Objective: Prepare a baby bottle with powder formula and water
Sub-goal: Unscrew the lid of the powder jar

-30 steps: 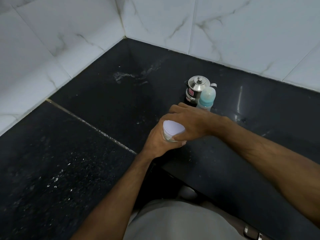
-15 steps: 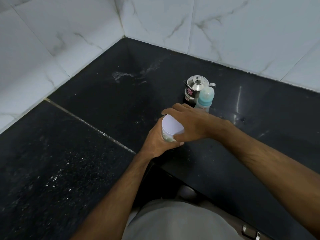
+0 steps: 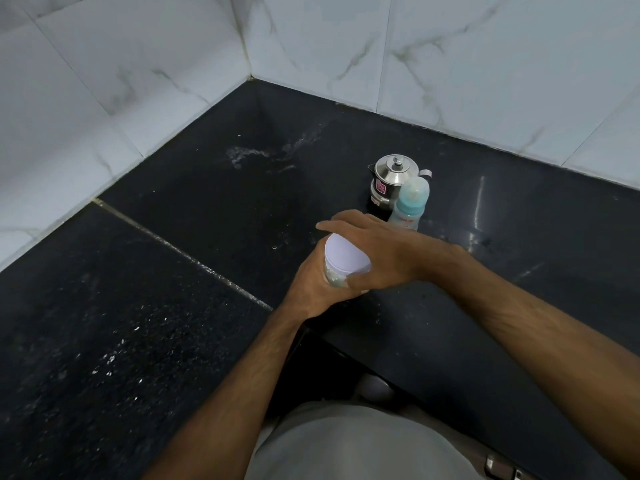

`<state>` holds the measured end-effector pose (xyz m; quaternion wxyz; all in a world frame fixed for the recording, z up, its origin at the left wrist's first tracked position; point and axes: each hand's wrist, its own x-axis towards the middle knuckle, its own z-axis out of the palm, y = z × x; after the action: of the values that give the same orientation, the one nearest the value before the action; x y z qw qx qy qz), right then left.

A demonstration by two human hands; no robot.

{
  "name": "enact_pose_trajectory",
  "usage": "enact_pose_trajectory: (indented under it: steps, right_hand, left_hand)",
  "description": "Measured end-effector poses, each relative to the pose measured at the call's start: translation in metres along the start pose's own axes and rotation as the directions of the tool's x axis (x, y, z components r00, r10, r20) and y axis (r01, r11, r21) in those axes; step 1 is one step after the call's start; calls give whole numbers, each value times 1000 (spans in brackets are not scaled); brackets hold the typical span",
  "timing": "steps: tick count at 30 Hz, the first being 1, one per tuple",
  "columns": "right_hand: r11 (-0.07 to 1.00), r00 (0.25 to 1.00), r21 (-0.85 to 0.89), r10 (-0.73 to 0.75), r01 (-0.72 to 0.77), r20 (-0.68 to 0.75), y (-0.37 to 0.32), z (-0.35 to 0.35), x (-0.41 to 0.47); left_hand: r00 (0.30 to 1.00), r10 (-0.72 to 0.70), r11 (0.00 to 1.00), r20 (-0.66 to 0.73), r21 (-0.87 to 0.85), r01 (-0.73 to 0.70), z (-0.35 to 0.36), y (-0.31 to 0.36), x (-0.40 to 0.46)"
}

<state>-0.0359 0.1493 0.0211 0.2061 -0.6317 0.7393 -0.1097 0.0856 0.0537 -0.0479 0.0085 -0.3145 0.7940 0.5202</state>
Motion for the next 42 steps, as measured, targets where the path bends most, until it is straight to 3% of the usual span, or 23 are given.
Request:
enact_pose_trajectory:
  steps: [2,5,8,11,17,24,30,32,33,34,35,36,37,38,39,40,41,42]
  right_hand:
    - [997,999,-76,23,-27,-45,0,1,-1]
    - [975,993,-208,58,-79,-107,-1,4,0]
    - [999,998,-41,34,-36,-46,-1,6,1]
    - [993,1000,116,-11,12,-9,5,7,-1]
    - [984,983,-129,102,-123,-155,1,9,-2]
    - [988,1000,155,8,-4,-21,8,11,0]
    - [969,974,-186,132,-166,-183,-1,16,1]
    - [977,979,-161,114,-141,-167,-3,17,3]
    - [987,986,-110,100,-115,-136,-2,17,4]
    - [995,992,-45,80,-85,-96,0,16,4]
    - [998,997,24,53,-52,-62,2,15,3]
    - [997,999,77,31,-28,-43,4,15,3]
    - [994,999,104,29,-24,-43,5,14,2]
    - [994,997,102,49,-43,-60,6,14,0]
    - [995,992,65,79,-73,-95,6,15,-1]
    - [994,985,1,105,-106,-140,5,16,-1]
    - [988,976,-63,125,-139,-178,3,17,-1]
    - [982,970,-102,135,-158,-203,2,17,-1]
  left_hand:
    - [994,104,994,-34,-37,-105,-3,-5,-5]
    - [993,116,992,-32,-45,-117,-6,-5,-8]
    - [994,101,993,-48,-48,-103,-4,-3,-8]
    - [981,182,983,-72,-2,-182,-6,-9,-9]
    - [992,123,992,-32,-19,-124,-6,3,-10]
    - [970,233,972,-68,-22,-235,-6,-9,-8]
    - [991,131,988,9,-83,-129,-11,-2,-18]
    - [995,92,995,43,-53,-90,-5,-11,-21]
    - [998,60,998,-16,1,-60,-4,-34,-15]
    - [972,-118,992,-201,17,124,9,-40,19]
    - [917,-315,939,-246,60,339,22,-34,46]
    - [875,-439,881,-205,94,464,26,-33,56]
    - [901,-391,884,-188,196,425,29,-42,52]
    - [975,-188,945,-116,248,212,22,-55,35]
    - [996,80,991,-48,112,-74,9,-70,5]
    - [980,197,979,34,-51,-196,4,-52,-10]
    - [993,117,989,-24,-88,-119,0,-21,-13]
    - [986,164,977,-38,-130,-168,-7,-15,-14]
